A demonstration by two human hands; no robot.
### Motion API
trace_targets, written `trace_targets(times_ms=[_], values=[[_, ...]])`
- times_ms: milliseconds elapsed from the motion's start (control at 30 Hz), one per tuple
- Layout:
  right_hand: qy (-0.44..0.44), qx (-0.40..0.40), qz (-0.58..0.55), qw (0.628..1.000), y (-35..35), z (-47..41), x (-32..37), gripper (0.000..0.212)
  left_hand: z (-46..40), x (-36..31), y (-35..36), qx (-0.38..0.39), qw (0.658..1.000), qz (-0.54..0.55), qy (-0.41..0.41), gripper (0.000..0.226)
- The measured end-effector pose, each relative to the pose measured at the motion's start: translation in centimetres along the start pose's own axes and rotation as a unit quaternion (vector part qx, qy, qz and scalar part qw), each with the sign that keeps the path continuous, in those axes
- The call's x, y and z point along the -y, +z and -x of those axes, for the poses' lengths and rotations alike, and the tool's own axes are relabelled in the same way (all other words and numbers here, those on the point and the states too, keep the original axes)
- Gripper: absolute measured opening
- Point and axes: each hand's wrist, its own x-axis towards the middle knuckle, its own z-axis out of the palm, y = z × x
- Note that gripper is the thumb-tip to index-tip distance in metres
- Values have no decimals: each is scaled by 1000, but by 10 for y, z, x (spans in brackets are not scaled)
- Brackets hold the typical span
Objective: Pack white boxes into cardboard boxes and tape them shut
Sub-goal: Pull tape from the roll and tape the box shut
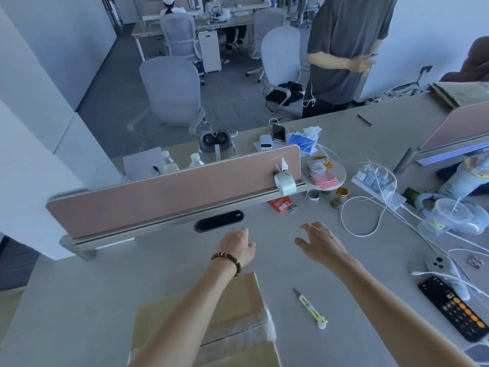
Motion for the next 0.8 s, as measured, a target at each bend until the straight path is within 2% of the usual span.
trace_targets(times_ms=[333,433,600,700,800], values=[[-67,1,30,997,-61,-95,-27,43,-106,-86,-33,-62,996,58,-7,35],[-88,5,35,996,-69,-122,-32,38,-133,-99,-38,-71,995,64,-23,33],[-90,18,27,995,-77,-163,-31,41,-172,-107,-39,-85,989,103,-59,34],[-55,23,-48,997,-76,-182,-25,42,-187,-111,-33,-102,975,171,-94,40],[-11,49,-192,980,-70,-193,-17,42,-199,-116,-27,-143,960,209,-116,47]])
